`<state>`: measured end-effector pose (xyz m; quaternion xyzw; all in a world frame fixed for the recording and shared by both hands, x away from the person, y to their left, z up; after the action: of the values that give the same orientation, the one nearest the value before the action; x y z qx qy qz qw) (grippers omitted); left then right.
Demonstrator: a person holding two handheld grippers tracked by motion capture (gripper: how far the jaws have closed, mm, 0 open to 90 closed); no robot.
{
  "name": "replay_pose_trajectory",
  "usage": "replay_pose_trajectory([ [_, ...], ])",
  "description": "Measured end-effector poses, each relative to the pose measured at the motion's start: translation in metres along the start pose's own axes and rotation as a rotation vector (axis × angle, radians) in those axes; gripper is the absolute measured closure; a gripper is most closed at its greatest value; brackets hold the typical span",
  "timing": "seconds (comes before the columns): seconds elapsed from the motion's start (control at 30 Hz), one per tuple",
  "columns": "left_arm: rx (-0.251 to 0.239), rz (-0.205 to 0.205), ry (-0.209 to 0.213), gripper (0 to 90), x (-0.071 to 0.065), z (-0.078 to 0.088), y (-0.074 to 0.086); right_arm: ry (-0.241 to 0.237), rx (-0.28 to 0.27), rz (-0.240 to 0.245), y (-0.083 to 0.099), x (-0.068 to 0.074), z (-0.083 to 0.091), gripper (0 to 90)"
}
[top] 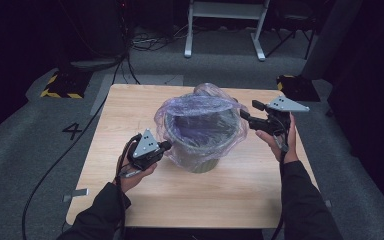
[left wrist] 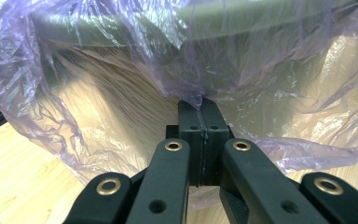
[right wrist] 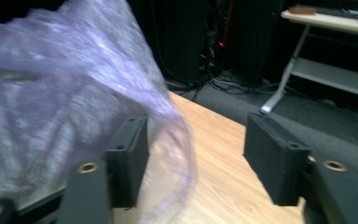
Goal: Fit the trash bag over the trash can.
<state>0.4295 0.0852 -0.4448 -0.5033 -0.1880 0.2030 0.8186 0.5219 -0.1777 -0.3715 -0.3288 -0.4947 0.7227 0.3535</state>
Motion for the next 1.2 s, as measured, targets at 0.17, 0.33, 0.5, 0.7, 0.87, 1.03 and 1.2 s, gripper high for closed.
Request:
replay_pose_trajectory([
  [0.17, 0.035, -0.006, 0.015, 89.9, 0.000, -0.002, 0.003, -0.021, -0.017, 0.021, -0.010, 0.005, 0.002, 35.7],
  [0.33, 0.065, -0.019, 0.032, 89.9, -0.002, -0.005, 0.007, -0.001, 0.004, 0.088, -0.015, 0.010, -0.005, 47.0],
  [0.5, 0.095, -0.032, 0.046, 90.0, -0.003, -0.007, 0.011, -0.008, 0.013, 0.123, -0.017, 0.013, -0.011, 80.8],
  [0.7, 0.135, -0.044, 0.065, 90.0, -0.006, -0.011, 0.019, 0.028, 0.029, 0.086, -0.016, 0.005, -0.019, 90.0],
  [0.87, 0.176, -0.050, 0.088, 90.0, -0.010, -0.016, 0.029, 0.076, 0.077, 0.038, -0.009, -0.005, -0.027, 90.0],
  [1.03, 0.216, -0.058, 0.098, 90.0, -0.013, -0.019, 0.039, 0.101, 0.114, -0.005, 0.000, -0.013, -0.033, 90.0],
  [1.2, 0.241, -0.072, 0.088, 89.9, -0.015, -0.019, 0.047, 0.109, 0.136, -0.036, 0.010, -0.017, -0.038, 90.0],
])
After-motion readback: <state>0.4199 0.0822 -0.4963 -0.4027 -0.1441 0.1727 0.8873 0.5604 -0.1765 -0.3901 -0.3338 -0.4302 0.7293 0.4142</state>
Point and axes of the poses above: each handheld gripper's, and its own axes: z roughly backward along the jaws, y roughly out of its underside, x roughly to its left, the point moved 10 cm from there along -z, roughly forward along the jaws, and after that the axes turned 7 degrees about y, right-handed, at the moved point
